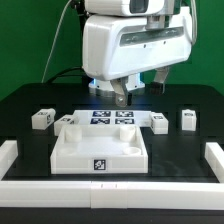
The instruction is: Assemble one leg
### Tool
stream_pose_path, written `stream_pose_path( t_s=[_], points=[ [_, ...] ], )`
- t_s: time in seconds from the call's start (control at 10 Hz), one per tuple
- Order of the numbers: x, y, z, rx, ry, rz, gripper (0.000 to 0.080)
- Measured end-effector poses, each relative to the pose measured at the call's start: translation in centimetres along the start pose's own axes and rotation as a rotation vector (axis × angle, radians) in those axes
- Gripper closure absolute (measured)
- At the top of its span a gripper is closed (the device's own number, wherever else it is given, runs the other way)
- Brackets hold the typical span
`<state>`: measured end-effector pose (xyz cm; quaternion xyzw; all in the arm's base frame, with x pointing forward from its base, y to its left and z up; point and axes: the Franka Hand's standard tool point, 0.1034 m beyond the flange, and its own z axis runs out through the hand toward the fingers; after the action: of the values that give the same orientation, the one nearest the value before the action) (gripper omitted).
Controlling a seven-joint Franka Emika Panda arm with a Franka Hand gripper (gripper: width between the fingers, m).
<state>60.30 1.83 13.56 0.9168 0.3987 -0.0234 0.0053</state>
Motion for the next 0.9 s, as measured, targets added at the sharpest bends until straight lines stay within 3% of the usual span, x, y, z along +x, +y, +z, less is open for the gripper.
stream_pose_path(
  t_s=[0.8, 0.9],
  points=[
    [0.05, 0.05, -0.05, -0.001, 0.001, 0.000, 0.0149],
    [-0.02, 0.04, 0.20, -0.012, 0.014, -0.048, 0.0149]
  ],
)
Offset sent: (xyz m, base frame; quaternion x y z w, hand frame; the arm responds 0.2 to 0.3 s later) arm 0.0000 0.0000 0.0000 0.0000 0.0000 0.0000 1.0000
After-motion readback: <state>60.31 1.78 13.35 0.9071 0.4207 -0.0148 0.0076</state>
